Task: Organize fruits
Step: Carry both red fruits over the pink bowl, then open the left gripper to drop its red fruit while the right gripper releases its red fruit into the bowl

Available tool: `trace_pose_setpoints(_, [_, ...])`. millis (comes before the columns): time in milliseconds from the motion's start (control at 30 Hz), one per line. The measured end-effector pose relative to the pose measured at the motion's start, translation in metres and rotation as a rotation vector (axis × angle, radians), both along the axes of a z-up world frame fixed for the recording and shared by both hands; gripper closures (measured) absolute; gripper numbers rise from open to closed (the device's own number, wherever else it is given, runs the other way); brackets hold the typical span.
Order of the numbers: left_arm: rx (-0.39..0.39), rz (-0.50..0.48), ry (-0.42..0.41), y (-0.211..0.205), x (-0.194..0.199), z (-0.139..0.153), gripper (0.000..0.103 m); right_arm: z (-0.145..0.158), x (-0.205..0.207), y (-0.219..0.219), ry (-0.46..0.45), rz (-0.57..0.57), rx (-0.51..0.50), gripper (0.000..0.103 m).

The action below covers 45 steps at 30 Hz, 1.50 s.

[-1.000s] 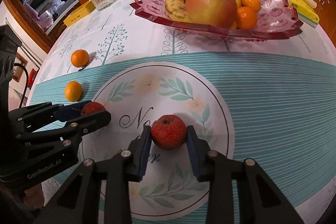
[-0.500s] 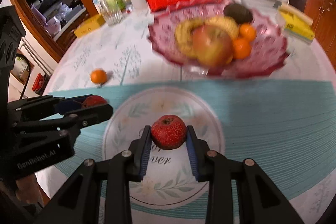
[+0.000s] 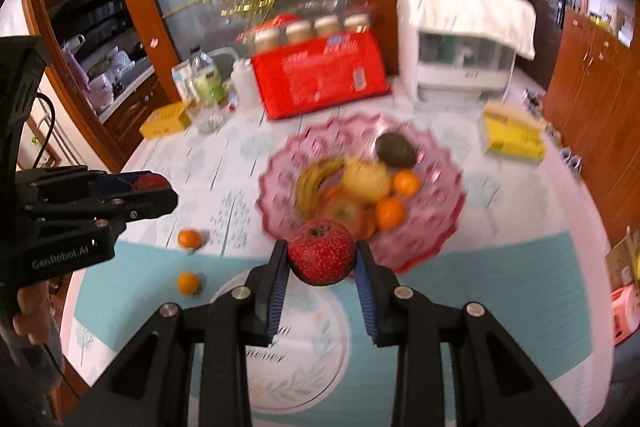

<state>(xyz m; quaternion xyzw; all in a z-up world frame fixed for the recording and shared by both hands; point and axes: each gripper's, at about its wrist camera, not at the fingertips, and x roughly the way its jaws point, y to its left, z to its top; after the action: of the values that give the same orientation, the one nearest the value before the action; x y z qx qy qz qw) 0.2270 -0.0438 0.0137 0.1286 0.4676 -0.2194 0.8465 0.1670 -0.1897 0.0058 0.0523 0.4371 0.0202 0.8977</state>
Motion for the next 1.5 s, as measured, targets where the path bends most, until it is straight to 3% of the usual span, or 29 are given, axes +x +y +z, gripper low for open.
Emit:
trace_pose_setpoints(167, [0.022,-0.006,-0.057,-0.022,0.031,0.021,0.071,0.034,0.029,-0.025,-0.08,-0.023,-0.075,0.07])
trace_pose_setpoints(333, [0.013,0.007,-0.028,-0.042,0.066,0.012,0.071,0.035,0.063,-0.053,-0.077,-0.048,-0.061,0.07])
trace_pose_setpoints(633, [0.01,0.049,0.087,-0.077,0.118,-0.066,0.071,-0.041,0.104,-0.075,0.072,-0.051,-0.026,0.07])
trace_pose_setpoints(933, [0.044,0.064,0.196,-0.097,0.141,-0.138,0.071,-0.113,0.118,-0.078,0.203,-0.042,0.005,0.07])
trace_pose_setpoints(1233, [0.07,0.049,0.235,-0.106,0.151,-0.168,0.071,-0.145,0.13,-0.081,0.261,-0.032,-0.005,0.07])
trace_pose_setpoints(1500, [0.087,0.029,0.24,-0.109,0.152,-0.175,0.071,-0.155,0.135,-0.08,0.284,-0.036,-0.013,0.07])
